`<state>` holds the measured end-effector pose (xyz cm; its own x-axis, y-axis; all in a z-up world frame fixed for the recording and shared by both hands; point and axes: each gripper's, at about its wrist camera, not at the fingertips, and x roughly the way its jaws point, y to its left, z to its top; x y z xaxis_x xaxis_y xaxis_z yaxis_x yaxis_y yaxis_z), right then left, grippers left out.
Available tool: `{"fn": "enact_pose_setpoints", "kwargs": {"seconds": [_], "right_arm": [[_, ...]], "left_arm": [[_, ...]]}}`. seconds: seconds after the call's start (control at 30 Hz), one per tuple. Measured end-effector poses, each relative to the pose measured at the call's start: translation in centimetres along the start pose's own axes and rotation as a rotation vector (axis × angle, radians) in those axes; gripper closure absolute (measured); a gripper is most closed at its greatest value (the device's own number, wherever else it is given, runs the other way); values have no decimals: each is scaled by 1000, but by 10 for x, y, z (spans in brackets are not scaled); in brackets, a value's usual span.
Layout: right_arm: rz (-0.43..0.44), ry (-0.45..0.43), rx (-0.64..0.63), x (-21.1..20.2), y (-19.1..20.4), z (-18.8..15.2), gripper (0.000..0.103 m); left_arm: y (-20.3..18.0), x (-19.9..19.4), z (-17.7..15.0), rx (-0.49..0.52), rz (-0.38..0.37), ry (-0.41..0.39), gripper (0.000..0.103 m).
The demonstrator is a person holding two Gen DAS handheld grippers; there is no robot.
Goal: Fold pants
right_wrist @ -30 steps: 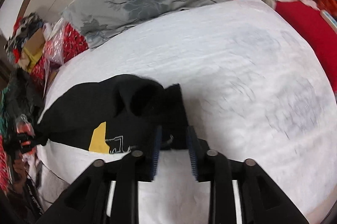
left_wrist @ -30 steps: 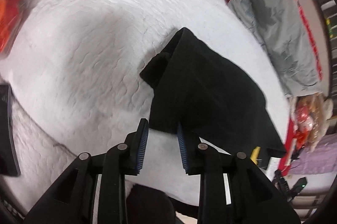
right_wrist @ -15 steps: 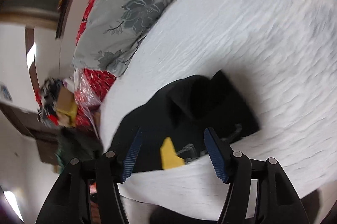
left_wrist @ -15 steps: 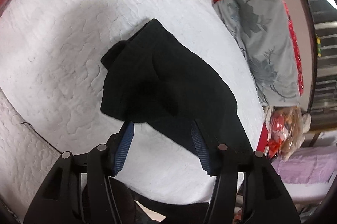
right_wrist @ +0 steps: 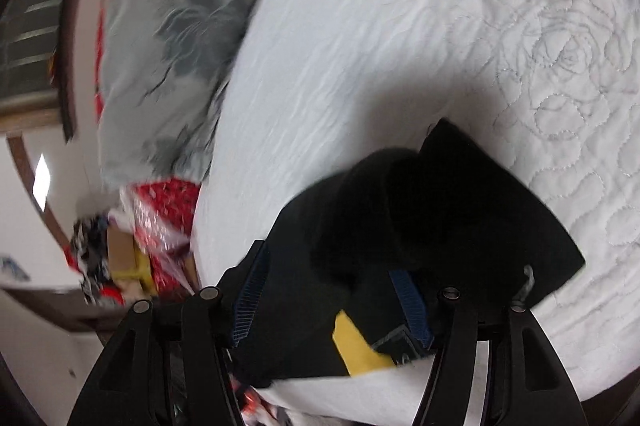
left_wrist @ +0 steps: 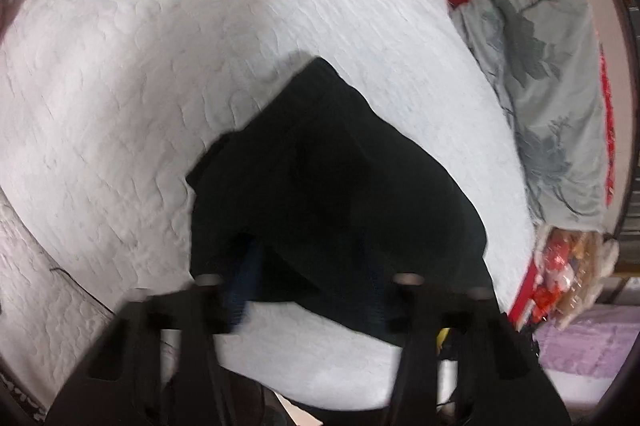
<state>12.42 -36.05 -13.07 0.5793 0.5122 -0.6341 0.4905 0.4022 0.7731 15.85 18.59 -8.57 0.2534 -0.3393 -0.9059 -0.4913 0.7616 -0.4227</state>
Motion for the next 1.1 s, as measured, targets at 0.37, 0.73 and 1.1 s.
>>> {"fn": "enact_pose_setpoints", "kwargs": {"seconds": [0.37,0.73,1.1], "right_arm": [[114,-133,-311,-55,71,17,100],[49,-27,-275,-40,-5,-24,99],[-52,-14,-229,-51,-61,-34,86]], "left_arm": [[-46,-57,17,213,-46,-179,101],[16,-25,-21,137,-47,-69,101],[67,-40,-38,20,-179,-24,97]]}}
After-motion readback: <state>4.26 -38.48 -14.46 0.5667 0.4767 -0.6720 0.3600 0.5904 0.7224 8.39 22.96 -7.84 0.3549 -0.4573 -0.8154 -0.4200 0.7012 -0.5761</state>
